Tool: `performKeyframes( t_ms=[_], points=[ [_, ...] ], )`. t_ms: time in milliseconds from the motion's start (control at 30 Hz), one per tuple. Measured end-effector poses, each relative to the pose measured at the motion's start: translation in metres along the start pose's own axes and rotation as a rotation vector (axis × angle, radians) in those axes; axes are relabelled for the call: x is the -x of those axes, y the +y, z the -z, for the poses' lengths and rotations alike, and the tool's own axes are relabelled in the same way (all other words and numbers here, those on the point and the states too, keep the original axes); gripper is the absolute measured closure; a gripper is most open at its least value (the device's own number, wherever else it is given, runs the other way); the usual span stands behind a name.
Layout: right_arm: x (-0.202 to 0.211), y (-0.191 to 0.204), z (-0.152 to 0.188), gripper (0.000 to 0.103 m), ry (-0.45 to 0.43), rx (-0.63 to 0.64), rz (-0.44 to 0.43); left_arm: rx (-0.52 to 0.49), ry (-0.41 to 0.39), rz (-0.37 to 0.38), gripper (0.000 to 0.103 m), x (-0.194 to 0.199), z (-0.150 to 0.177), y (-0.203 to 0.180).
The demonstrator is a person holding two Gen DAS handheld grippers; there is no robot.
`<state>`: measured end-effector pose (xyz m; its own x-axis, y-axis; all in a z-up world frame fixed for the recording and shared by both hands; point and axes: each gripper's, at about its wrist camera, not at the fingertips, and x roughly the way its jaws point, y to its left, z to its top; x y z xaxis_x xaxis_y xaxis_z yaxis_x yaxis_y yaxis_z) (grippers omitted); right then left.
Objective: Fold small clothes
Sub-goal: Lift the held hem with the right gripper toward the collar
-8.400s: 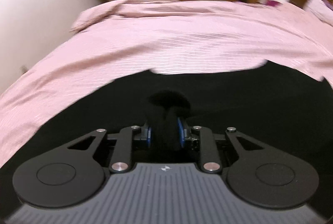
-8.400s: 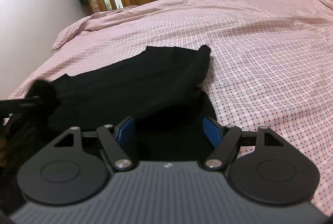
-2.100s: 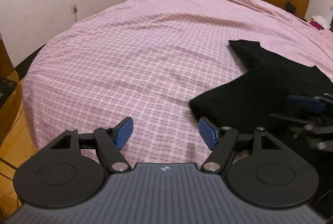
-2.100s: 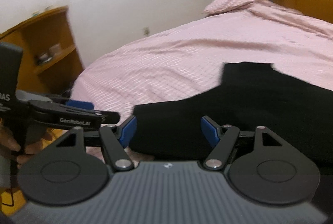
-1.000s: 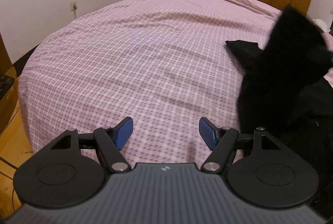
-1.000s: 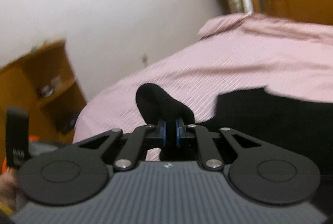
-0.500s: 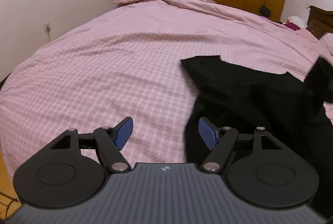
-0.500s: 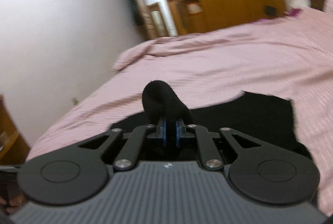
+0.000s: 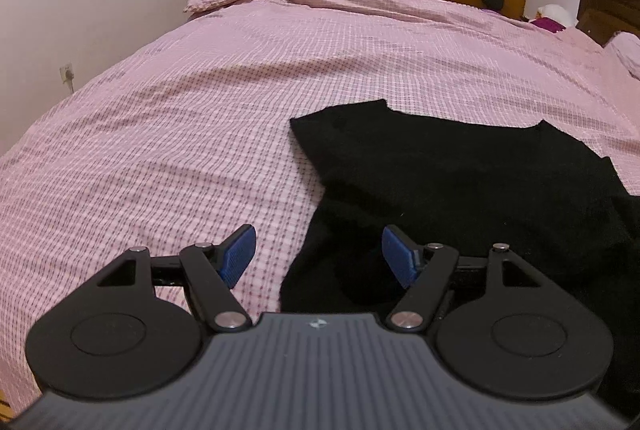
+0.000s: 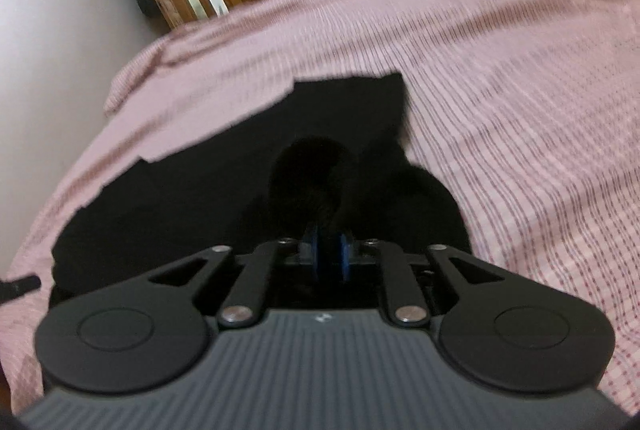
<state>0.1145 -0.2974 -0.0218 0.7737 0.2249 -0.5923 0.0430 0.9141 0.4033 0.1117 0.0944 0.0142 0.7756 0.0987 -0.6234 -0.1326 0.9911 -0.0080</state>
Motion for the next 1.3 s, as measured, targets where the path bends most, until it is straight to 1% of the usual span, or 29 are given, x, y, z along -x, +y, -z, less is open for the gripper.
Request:
performKeyframes(
  t_ms=[33, 67, 100, 267, 333, 400, 500, 600, 633, 667, 700, 733, 767, 833, 900, 967, 1000, 1033, 1067, 1167, 1200, 1233, 1267, 1300],
  points=[
    [0.005, -0.002, 0.0, 0.055, -0.004, -0.006, 0.007, -0.005, -0.005, 0.001, 0.028, -0.002, -0.002, -0.002],
    [0.01, -0.004, -0.001, 0.042, -0.02, -0.009, 0.005, -0.011, -0.011, 0.003, 0.028, -0.003, -0.005, -0.004],
    [0.016, -0.005, -0.002, 0.035, -0.04, -0.011, -0.002, -0.016, -0.017, 0.004, 0.028, -0.004, -0.007, -0.005],
    [0.034, -0.009, -0.018, 0.035, -0.118, -0.022, -0.053, -0.037, -0.058, 0.01, 0.028, -0.015, -0.025, -0.016],
    [0.031, -0.007, -0.024, 0.035, -0.134, -0.009, -0.045, -0.036, -0.068, 0.015, 0.028, -0.024, -0.032, -0.021],
    [0.021, -0.004, -0.03, 0.035, -0.137, 0.018, -0.016, -0.034, -0.072, 0.006, 0.028, -0.036, -0.038, -0.024],
    [0.003, -0.003, -0.031, 0.035, -0.119, 0.062, 0.019, -0.021, -0.07, -0.035, 0.028, -0.06, -0.045, -0.027],
    [-0.012, -0.002, -0.029, 0.035, -0.095, 0.085, 0.011, -0.001, -0.034, -0.085, 0.028, -0.089, -0.049, -0.024],
    [-0.015, -0.002, -0.027, 0.038, -0.088, 0.095, 0.006, 0.005, -0.02, -0.094, 0.028, -0.097, -0.048, -0.022],
    [-0.018, -0.001, -0.026, 0.059, -0.083, 0.107, 0.004, 0.014, -0.001, -0.106, 0.028, -0.105, -0.046, -0.02],
    [-0.02, 0.0, -0.024, 0.084, -0.079, 0.121, 0.016, 0.024, 0.011, -0.117, 0.028, -0.112, -0.043, -0.017],
    [-0.02, 0.002, -0.024, 0.088, -0.08, 0.133, 0.022, 0.033, 0.011, -0.13, 0.028, -0.118, -0.039, -0.015],
    [-0.017, 0.002, -0.023, 0.09, -0.1, 0.133, 0.007, 0.039, 0.001, -0.143, 0.028, -0.121, -0.034, -0.013],
    [-0.006, 0.008, -0.026, 0.09, -0.164, 0.149, -0.017, 0.052, -0.057, -0.175, 0.028, -0.122, -0.027, -0.01],
    [0.01, 0.018, -0.03, 0.09, -0.267, 0.194, -0.024, 0.058, -0.114, -0.257, 0.028, -0.123, -0.023, -0.012],
    [0.016, 0.022, -0.036, 0.09, -0.33, 0.21, -0.022, 0.078, -0.139, -0.294, 0.028, -0.127, -0.022, -0.012],
    [0.013, 0.021, -0.04, 0.09, -0.335, 0.215, -0.01, 0.091, -0.138, -0.303, 0.028, -0.13, -0.022, -0.01],
    [0.006, 0.019, -0.043, 0.09, -0.322, 0.218, 0.003, 0.098, -0.132, -0.31, 0.028, -0.134, -0.022, -0.009],
    [-0.006, 0.015, -0.045, 0.09, -0.287, 0.212, 0.022, 0.105, -0.129, -0.318, 0.028, -0.137, -0.022, -0.009],
    [-0.05, -0.002, -0.045, 0.088, -0.128, 0.178, 0.068, 0.115, -0.12, -0.327, 0.027, -0.145, -0.026, -0.006],
    [-0.064, -0.008, -0.042, 0.087, -0.089, 0.167, 0.077, 0.116, -0.115, -0.326, 0.026, -0.147, -0.027, -0.005],
    [-0.071, -0.013, -0.038, 0.088, -0.091, 0.158, 0.07, 0.119, -0.112, -0.325, 0.026, -0.148, -0.027, -0.004],
    [-0.071, -0.015, -0.037, 0.087, -0.11, 0.143, 0.06, 0.123, -0.109, -0.323, 0.026, -0.148, -0.027, -0.003],
    [-0.071, -0.015, -0.039, 0.086, -0.107, 0.13, 0.059, 0.125, -0.108, -0.321, 0.026, -0.15, -0.027, -0.002]
  ],
)
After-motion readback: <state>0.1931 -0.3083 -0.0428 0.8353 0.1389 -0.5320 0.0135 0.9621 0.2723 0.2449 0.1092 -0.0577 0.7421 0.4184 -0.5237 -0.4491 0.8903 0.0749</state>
